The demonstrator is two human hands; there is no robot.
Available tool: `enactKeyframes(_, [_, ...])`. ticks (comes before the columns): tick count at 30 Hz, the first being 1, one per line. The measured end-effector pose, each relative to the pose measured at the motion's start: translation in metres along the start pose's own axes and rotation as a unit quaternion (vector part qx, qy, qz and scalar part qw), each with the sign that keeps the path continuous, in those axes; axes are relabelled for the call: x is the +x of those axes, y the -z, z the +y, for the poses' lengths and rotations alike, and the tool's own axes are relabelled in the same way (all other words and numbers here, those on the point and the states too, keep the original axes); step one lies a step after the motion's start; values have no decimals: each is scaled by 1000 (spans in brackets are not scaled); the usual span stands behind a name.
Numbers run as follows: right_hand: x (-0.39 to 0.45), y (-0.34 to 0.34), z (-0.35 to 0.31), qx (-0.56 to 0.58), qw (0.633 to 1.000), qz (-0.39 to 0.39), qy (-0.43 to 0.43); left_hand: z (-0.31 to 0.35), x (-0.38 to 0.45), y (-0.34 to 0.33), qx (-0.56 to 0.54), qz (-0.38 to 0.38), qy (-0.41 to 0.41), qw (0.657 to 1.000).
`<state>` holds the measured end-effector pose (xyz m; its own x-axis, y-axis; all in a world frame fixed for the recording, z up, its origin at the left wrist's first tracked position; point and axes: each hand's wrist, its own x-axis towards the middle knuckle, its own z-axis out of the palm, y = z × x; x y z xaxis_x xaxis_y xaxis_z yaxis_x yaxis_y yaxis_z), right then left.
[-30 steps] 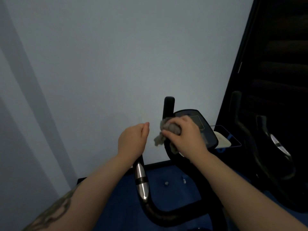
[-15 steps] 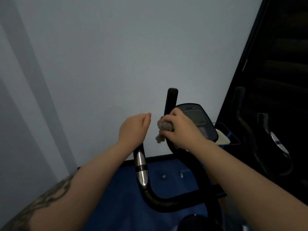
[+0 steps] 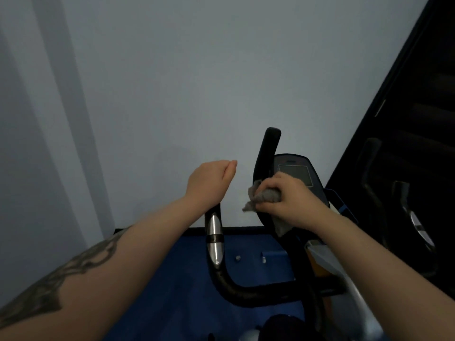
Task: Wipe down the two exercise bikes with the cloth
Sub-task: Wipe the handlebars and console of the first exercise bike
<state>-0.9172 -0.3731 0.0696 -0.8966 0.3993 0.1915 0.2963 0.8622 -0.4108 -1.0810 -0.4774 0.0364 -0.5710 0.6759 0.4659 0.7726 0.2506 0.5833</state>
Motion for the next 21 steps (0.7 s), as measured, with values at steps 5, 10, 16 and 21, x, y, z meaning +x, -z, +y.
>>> enactKeyframes(5, [9,10,15,102,991,91,2,1,1,-3,3,15,3,1000])
enactKeyframes(10, [5,-38,19,199,958,207,-4,1,1,-3,-5,18,5,1000])
enactKeyframes(16, [-3,1,38,213,976,30,-19,1,1,-6,-3,27,0,1000])
enactKeyframes(21, [13,-29,17,237,952,192,-19,1,2,-4,-9,17,1,1000])
